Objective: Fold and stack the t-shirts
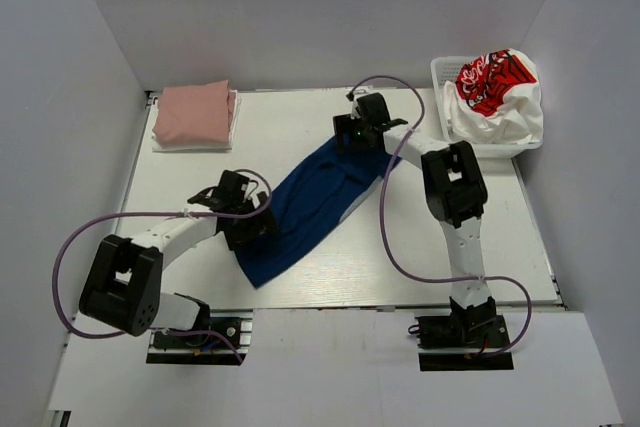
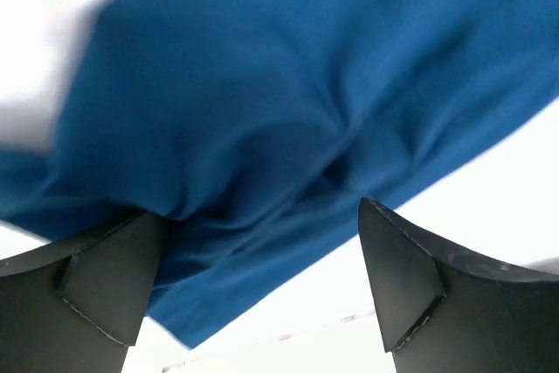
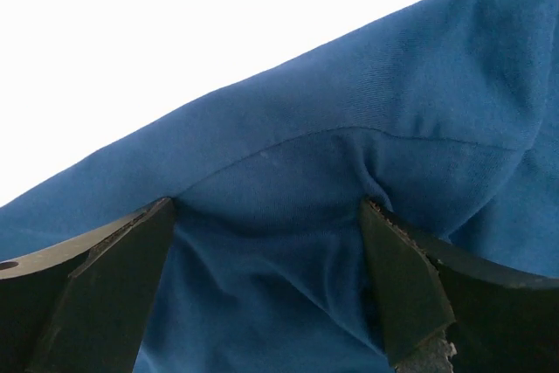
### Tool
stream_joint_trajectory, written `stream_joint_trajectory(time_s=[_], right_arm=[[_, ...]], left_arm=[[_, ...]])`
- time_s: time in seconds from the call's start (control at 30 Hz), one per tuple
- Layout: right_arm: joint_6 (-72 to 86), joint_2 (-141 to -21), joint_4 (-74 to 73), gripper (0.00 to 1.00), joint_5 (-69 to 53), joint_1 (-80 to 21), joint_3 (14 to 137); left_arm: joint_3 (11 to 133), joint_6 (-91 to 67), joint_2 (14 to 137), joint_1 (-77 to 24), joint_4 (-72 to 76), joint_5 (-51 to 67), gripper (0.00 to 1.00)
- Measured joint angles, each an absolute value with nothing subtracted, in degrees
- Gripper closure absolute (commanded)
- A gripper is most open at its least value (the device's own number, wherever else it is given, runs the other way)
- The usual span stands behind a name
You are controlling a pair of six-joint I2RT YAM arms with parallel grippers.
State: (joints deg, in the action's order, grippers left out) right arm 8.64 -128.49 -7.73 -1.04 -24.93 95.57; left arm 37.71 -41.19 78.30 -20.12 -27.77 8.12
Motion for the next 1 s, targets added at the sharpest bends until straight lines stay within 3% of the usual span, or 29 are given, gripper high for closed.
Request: stream_joint_trajectory(time_s=[0.13,0.3,0.5,0.6,0.63,0.77,0.87,1.0], right_arm=[[4.7,-130.6,-7.9,0.10,-6.5,-24.9,99.1],[3.0,-123.3,-7.6,0.10,-7.2,-25.4,92.5],[8.0,-112.7,-8.8,0.10,-5.2,-25.7,90.1],[12.7,-109.7,-9.6,0.10,-4.0,-25.7,88.2],[14.3,-109.1,-9.7,0.10,-3.8,-25.8,87.0],[19.5,-109.2,-11.6,0.10,-3.0,-26.1,81.8],[22.1,-111.9,-13.9,0.10,-2.7,-26.7,80.8],[24.0,-117.4,-16.6,0.10,-2.2,-27.0,83.2]], left_arm=[[40.6,-39.1,78.6,-25.9,-36.2,11.9,0.00],[50.3,-37.9,78.6,-28.0,-49.8,2.4,0.00],[56.3,-36.0,79.3,-29.4,-49.3,-2.6,0.00],[55.3,-36.1,81.9,-31.2,-49.1,-2.5,0.17],[54.8,-36.2,83.3,-31.8,-48.9,-2.4,0.31],[52.2,-36.7,88.9,-34.7,-47.7,-1.3,0.60],[51.4,-36.8,92.0,-37.4,-47.0,-0.6,0.66],[52.0,-36.9,92.8,-40.4,-47.1,-0.5,0.66]])
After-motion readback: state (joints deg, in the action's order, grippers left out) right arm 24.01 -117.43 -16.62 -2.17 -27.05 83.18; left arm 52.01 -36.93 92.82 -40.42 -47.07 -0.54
